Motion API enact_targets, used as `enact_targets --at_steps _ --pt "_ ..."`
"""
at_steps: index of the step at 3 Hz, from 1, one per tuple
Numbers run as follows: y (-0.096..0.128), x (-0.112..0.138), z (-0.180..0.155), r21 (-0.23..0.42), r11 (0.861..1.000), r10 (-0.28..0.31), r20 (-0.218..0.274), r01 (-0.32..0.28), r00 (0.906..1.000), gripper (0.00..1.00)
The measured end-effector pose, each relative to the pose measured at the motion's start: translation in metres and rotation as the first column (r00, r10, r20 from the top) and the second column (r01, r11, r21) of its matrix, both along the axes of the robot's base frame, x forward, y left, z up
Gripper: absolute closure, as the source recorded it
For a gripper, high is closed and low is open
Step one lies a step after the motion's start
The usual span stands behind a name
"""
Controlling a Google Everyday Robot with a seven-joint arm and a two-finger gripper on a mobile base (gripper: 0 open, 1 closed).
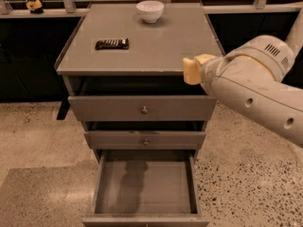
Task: Pick sponge from bottom drawer and place on counter
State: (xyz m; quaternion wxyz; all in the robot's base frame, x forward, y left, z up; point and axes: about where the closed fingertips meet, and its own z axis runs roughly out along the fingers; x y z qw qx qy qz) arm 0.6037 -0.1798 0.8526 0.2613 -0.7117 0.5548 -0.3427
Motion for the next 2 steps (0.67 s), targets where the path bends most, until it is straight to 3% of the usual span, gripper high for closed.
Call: enact_targets --at_steps 1,2 --pt "0.0000 0.0005 0.0071 -0.007 1.000 0.001 0.013 -0.001 0.9999 1.00" --pt "-0.0006 -0.0025 -0.0028 -0.018 1.000 -0.014 -0.016 0.014 0.9998 1.00"
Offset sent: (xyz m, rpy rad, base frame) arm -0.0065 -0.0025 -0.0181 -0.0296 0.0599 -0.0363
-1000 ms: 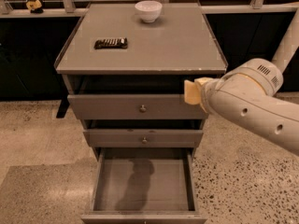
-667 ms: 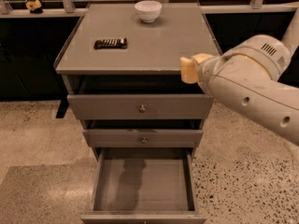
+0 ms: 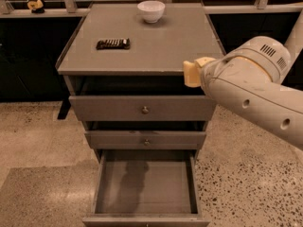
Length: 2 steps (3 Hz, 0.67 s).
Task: Pick sponge from bottom drawer and place on counter
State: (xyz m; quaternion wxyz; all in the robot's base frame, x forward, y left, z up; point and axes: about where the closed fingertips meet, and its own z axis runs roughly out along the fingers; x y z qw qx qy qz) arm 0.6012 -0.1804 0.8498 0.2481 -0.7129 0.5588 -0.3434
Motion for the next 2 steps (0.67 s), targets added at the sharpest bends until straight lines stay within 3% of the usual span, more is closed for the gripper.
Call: enact_targets --at_steps 1,2 --pt "0.000 0.033 -0.001 -0.025 0.999 0.036 0.013 -0.036 0.9993 1.00" --pt "0.005 0.088 0.015 -0.038 0.996 0.088 0.069 -0.086 0.9937 1.00"
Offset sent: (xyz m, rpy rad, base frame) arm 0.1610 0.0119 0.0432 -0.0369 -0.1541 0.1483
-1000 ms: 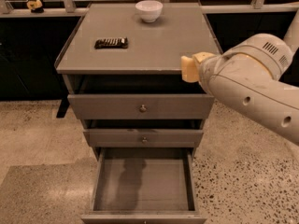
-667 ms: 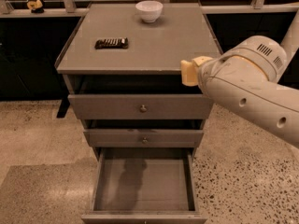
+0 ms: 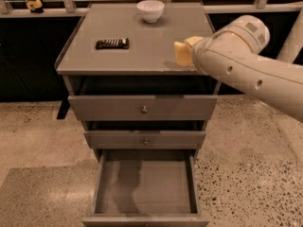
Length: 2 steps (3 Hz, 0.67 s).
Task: Pick sponge from bottom drawer and place on counter
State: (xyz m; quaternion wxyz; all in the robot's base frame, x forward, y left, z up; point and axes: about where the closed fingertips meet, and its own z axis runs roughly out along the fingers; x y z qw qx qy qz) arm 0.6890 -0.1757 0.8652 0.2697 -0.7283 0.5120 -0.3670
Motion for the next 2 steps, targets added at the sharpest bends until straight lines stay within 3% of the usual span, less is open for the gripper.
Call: enact_targets --at_steps 1,2 --pt "0.000 0.051 0.029 -0.010 1.000 0.018 0.070 -0.018 0.9973 1.00" --pt "-0.001 0.055 0.043 0.001 1.000 0.013 0.092 -0.013 0.9957 1.00"
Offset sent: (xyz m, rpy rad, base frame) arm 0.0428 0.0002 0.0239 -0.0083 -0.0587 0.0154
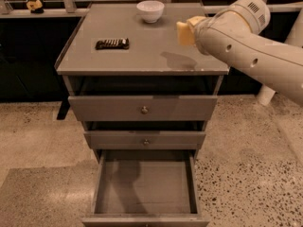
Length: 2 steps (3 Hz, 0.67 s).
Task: Pick sponge from bottom drawer and place on counter
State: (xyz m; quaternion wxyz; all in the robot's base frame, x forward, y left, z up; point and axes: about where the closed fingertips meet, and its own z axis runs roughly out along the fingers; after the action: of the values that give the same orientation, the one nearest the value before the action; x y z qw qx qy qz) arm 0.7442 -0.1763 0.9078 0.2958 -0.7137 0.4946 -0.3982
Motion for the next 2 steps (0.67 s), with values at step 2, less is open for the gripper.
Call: enact_targets --at_steps 2 --pt "-0.008 0.030 -0.025 -0.057 0.998 0.013 -0.129 -0.021 0.9916 1.00"
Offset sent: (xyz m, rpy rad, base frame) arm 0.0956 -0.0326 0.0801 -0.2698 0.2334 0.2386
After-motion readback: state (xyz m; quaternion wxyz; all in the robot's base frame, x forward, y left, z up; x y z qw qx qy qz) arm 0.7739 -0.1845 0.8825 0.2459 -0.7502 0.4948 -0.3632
